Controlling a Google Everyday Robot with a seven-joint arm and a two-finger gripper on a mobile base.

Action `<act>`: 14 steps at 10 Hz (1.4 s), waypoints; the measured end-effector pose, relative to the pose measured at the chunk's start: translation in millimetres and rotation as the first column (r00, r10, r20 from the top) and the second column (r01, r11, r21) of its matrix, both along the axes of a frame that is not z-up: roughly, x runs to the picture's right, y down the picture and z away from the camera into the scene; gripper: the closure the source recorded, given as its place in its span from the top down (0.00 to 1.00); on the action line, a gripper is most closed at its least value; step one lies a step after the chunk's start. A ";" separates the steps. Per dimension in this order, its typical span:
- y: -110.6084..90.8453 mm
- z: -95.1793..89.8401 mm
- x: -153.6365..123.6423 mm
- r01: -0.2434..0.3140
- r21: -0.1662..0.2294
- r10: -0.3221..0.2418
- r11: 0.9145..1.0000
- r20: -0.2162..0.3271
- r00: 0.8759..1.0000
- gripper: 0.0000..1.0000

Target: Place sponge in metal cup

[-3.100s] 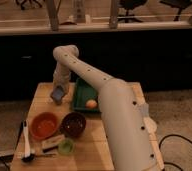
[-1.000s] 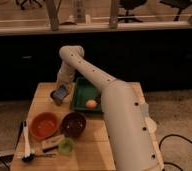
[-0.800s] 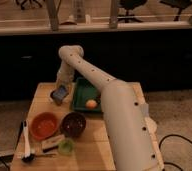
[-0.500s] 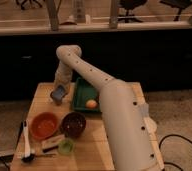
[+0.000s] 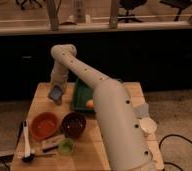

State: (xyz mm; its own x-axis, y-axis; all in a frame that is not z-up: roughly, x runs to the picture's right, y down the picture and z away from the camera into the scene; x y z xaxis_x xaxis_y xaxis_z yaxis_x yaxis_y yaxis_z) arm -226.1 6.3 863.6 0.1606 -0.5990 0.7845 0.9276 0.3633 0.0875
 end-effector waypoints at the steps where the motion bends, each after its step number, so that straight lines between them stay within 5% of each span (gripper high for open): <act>1: -0.2 0.1 -1.5 0.003 -0.002 -0.003 1.000 0.000 1.000 0.18; 7: 1.2 -0.1 -5.1 0.006 -0.010 -0.006 1.000 -0.008 1.000 0.78; 14: 0.0 0.3 -1.7 0.007 -0.014 -0.008 1.000 -0.008 1.000 0.80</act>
